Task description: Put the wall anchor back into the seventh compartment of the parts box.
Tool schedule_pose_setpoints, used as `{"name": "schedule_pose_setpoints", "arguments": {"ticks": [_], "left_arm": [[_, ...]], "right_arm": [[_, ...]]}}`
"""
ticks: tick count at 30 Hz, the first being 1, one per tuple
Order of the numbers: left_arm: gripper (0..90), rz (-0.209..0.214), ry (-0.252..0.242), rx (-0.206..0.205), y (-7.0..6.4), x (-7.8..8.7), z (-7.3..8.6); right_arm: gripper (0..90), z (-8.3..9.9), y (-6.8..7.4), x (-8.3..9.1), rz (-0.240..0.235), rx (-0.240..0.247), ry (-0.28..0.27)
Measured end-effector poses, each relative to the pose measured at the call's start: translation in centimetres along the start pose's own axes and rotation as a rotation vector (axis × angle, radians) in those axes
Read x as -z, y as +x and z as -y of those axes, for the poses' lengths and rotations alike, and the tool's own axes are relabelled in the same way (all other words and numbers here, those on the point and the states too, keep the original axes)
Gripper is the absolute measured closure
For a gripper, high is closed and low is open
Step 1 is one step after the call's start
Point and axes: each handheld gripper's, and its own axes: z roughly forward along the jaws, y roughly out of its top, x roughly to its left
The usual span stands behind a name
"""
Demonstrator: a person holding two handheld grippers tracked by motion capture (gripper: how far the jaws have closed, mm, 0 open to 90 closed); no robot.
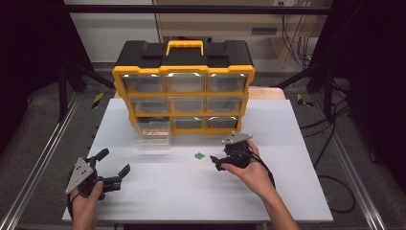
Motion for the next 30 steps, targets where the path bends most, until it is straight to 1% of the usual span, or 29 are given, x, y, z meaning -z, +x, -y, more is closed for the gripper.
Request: {"name": "schedule_pose_setpoints", "arguments": {"ticks": [1, 3, 5, 7, 8, 11, 13, 14, 15, 18, 19, 20, 21, 22, 23, 25, 30], "left_arm": [[0.5, 0.0, 0.0, 0.0, 0.0, 0.0, 0.0], [0.5, 0.0, 0.0, 0.0, 0.0, 0.0, 0.0], [0.5, 0.001, 0.002, 0.001, 0.1, 0.0, 0.0], [0.5, 0.001, 0.004, 0.001, 0.1, 0.0, 0.0], [0.5, 0.002, 0.006, 0.0, 0.1, 0.0, 0.0], [0.5, 0.002, 0.004, 0.0, 0.1, 0.0, 0.0], [0.5, 0.003, 0.005, 0.0, 0.1, -0.1, 0.0], [0.5, 0.004, 0.006, 0.0, 0.1, -0.1, 0.0], [0.5, 0.004, 0.006, 0.0, 0.1, -0.1, 0.0], [0.5, 0.005, 0.006, -0.001, 0.0, -0.1, 0.0], [0.5, 0.005, 0.007, -0.002, 0.0, -0.1, 0.0], [0.5, 0.005, 0.006, -0.002, 0.0, -0.1, 0.0], [0.5, 0.006, 0.007, -0.002, 0.0, -0.1, 0.0], [0.5, 0.006, 0.007, -0.002, 0.0, -0.1, 0.1], [0.5, 0.006, 0.007, -0.001, 0.0, -0.1, 0.1], [0.5, 0.006, 0.007, -0.002, 0.1, -0.1, 0.1], [0.5, 0.006, 0.007, -0.001, 0.1, -0.1, 0.1]], "right_arm": [[12.7, -0.2, 0.1, -0.3, -0.008, 0.007, 0.004], [13.9, -0.6, 0.3, -0.8, -0.024, -0.004, 0.014], [14.7, -0.8, 0.4, -1.2, -0.034, -0.005, 0.022], [19.1, -1.0, 0.4, -1.6, -0.05, -0.019, 0.028], [19.4, -1.1, 0.5, -1.8, -0.064, -0.031, 0.031], [22.0, -1.3, 0.6, -2.3, -0.059, -0.035, 0.038], [22.9, -1.4, 0.6, -2.5, -0.063, -0.042, 0.038], [26.4, -1.5, 0.7, -2.8, -0.063, -0.047, 0.039], [26.4, -1.5, 0.7, -2.8, -0.063, -0.047, 0.039], [32.4, -1.6, 0.7, -3.1, -0.049, -0.053, 0.043], [36.6, -1.7, 0.7, -3.3, -0.044, -0.06, 0.037], [36.6, -1.7, 0.7, -3.3, -0.044, -0.06, 0.037], [38.7, -1.8, 0.7, -3.4, -0.043, -0.061, 0.029], [39.4, -1.9, 0.7, -3.5, -0.044, -0.052, 0.025], [41.7, -1.9, 0.8, -3.5, -0.045, -0.062, 0.024], [45.1, -2.0, 0.9, -3.8, -0.047, -0.059, 0.021], [49.1, -2.0, 0.9, -4.0, -0.046, -0.062, 0.021]]}}
